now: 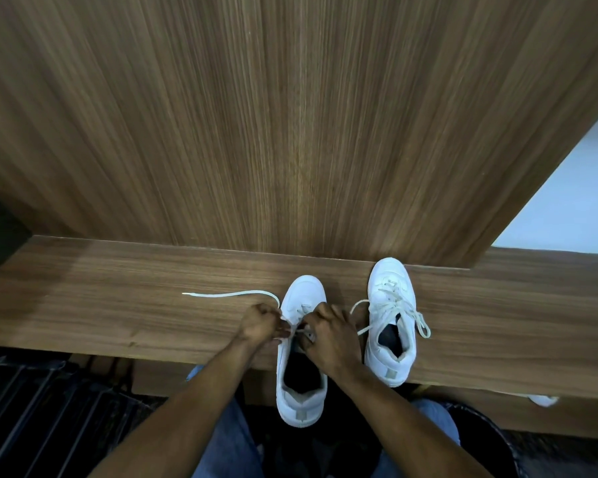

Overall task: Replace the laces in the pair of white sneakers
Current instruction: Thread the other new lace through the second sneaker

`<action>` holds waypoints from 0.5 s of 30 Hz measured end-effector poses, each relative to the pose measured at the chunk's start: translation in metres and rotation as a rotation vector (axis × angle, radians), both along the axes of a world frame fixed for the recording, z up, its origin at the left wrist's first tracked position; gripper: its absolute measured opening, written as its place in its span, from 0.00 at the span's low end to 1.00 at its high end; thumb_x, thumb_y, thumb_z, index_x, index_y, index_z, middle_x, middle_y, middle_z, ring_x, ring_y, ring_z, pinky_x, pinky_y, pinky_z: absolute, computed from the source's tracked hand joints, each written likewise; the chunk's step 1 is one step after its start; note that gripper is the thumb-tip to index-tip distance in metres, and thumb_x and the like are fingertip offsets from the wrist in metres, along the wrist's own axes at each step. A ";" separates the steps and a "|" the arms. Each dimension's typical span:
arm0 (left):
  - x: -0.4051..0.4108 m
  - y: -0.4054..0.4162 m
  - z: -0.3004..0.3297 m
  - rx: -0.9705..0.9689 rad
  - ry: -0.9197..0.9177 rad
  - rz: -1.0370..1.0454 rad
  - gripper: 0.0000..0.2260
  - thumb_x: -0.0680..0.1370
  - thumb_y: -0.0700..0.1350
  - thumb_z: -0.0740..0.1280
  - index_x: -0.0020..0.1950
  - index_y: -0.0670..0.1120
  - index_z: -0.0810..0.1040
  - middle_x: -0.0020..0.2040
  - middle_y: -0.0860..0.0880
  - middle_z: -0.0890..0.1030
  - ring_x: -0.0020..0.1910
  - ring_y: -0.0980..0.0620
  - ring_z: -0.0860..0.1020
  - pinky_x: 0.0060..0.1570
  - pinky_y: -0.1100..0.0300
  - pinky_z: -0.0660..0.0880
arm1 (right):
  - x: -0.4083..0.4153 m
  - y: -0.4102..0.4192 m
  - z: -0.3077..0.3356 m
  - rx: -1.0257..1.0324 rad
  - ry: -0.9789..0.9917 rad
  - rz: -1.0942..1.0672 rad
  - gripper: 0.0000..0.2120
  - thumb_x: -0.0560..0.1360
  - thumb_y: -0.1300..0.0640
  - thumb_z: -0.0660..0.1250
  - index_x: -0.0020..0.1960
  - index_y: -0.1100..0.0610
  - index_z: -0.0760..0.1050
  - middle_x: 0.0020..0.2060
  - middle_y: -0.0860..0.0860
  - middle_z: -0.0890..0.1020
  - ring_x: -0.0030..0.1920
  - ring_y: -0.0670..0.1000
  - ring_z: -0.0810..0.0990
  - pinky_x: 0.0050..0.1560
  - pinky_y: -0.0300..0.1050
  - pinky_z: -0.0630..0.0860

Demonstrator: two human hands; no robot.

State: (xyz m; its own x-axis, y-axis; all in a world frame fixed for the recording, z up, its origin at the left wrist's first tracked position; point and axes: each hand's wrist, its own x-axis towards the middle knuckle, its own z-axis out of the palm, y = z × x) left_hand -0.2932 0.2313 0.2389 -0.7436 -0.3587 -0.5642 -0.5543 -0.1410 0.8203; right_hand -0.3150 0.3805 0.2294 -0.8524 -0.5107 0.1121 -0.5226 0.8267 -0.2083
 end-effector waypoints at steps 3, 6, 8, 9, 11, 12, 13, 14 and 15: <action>-0.011 -0.019 0.020 0.200 0.120 0.213 0.10 0.81 0.35 0.53 0.44 0.42 0.71 0.28 0.48 0.81 0.27 0.53 0.82 0.24 0.64 0.76 | 0.000 0.013 0.001 0.041 -0.011 0.075 0.16 0.69 0.40 0.65 0.39 0.52 0.81 0.39 0.48 0.81 0.46 0.53 0.79 0.49 0.50 0.74; -0.023 -0.049 0.039 0.382 0.286 0.448 0.12 0.83 0.38 0.52 0.43 0.43 0.71 0.28 0.49 0.82 0.28 0.55 0.82 0.26 0.64 0.78 | 0.001 0.022 0.005 0.084 -0.112 0.092 0.23 0.71 0.33 0.62 0.44 0.53 0.80 0.45 0.50 0.82 0.49 0.54 0.80 0.51 0.49 0.73; -0.027 -0.062 0.048 0.460 0.357 0.605 0.11 0.84 0.39 0.52 0.44 0.44 0.70 0.30 0.48 0.82 0.28 0.55 0.82 0.27 0.64 0.78 | 0.003 0.025 0.004 0.098 -0.143 0.071 0.24 0.71 0.32 0.62 0.46 0.53 0.79 0.47 0.49 0.82 0.50 0.54 0.80 0.49 0.47 0.73; -0.026 -0.063 0.047 0.453 0.365 0.644 0.11 0.83 0.40 0.53 0.44 0.45 0.70 0.32 0.46 0.82 0.27 0.55 0.82 0.26 0.65 0.78 | 0.003 0.025 0.004 0.096 -0.167 0.056 0.24 0.71 0.32 0.62 0.47 0.53 0.79 0.47 0.50 0.83 0.50 0.55 0.81 0.48 0.47 0.73; -0.021 -0.053 0.034 0.373 0.299 0.582 0.10 0.83 0.40 0.54 0.45 0.46 0.70 0.36 0.46 0.80 0.25 0.54 0.80 0.22 0.65 0.75 | 0.004 0.024 0.003 0.081 -0.208 0.032 0.23 0.71 0.33 0.62 0.44 0.53 0.78 0.46 0.50 0.83 0.49 0.55 0.81 0.46 0.46 0.73; -0.015 -0.044 0.023 0.315 0.229 0.483 0.09 0.82 0.40 0.55 0.45 0.47 0.71 0.35 0.47 0.79 0.24 0.54 0.78 0.21 0.65 0.72 | 0.005 0.023 0.002 0.075 -0.222 0.023 0.23 0.71 0.33 0.62 0.42 0.53 0.77 0.44 0.50 0.83 0.48 0.55 0.81 0.44 0.45 0.73; -0.009 -0.035 0.010 0.243 0.138 0.347 0.09 0.82 0.41 0.56 0.44 0.47 0.72 0.33 0.48 0.78 0.24 0.54 0.76 0.21 0.66 0.69 | 0.005 0.023 0.002 0.073 -0.231 0.017 0.22 0.71 0.33 0.62 0.40 0.53 0.77 0.43 0.50 0.83 0.47 0.54 0.81 0.43 0.45 0.72; -0.001 -0.024 0.000 0.178 0.044 0.194 0.08 0.81 0.43 0.58 0.44 0.47 0.74 0.31 0.49 0.79 0.25 0.54 0.75 0.22 0.66 0.67 | 0.006 0.022 0.003 0.079 -0.239 0.008 0.22 0.71 0.34 0.62 0.40 0.53 0.77 0.42 0.50 0.83 0.47 0.54 0.81 0.42 0.45 0.72; 0.006 -0.014 -0.010 0.111 -0.034 0.067 0.07 0.80 0.46 0.62 0.43 0.47 0.75 0.31 0.49 0.79 0.26 0.54 0.74 0.24 0.66 0.66 | 0.006 0.021 0.003 0.089 -0.247 -0.001 0.22 0.71 0.34 0.62 0.41 0.54 0.77 0.43 0.51 0.83 0.48 0.55 0.81 0.43 0.45 0.72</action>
State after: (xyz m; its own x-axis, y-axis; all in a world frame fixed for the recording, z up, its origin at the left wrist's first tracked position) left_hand -0.2873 0.2177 0.2292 -0.7001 -0.3410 -0.6273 -0.5675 -0.2675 0.7787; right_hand -0.3087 0.4015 0.2325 -0.8489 -0.5084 -0.1447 -0.4641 0.8479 -0.2563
